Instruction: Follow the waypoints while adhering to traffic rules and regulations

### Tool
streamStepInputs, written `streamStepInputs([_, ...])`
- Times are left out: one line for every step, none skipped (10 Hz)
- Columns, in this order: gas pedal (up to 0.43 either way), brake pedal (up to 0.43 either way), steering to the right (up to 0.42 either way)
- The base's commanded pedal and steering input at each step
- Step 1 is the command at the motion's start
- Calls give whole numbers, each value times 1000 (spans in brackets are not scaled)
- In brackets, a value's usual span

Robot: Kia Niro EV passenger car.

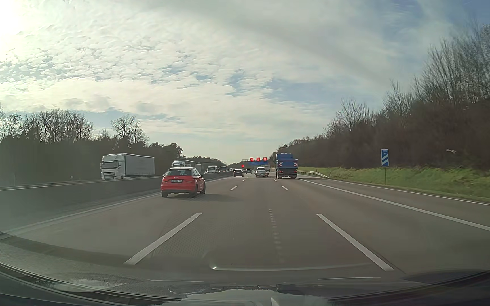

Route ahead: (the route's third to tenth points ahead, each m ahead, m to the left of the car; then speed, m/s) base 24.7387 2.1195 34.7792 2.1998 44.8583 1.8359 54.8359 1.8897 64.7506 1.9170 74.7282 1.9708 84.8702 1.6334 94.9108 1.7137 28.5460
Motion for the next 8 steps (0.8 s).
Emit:
streamStepInputs([350, 0, -2])
streamStepInputs([350, 0, -2])
streamStepInputs([350, 0, -3])
streamStepInputs([350, 0, -4])
streamStepInputs([350, 0, -4])
streamStepInputs([350, 0, -4])
streamStepInputs([350, 0, -4])
streamStepInputs([350, 0, -4])
